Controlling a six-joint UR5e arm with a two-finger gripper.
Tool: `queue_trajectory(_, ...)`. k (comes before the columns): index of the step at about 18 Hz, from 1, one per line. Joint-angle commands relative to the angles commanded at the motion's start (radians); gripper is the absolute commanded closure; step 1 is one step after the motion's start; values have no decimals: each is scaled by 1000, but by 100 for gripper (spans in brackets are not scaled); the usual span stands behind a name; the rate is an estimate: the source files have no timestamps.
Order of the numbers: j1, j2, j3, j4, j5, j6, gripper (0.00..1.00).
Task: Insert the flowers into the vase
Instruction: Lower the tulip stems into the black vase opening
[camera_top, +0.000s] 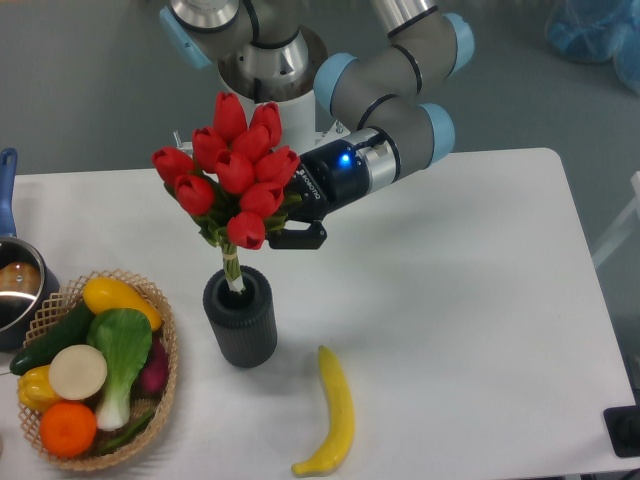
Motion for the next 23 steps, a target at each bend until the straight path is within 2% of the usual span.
queue_trajectory(23, -6, -23, -9, -3, 6, 41, 67)
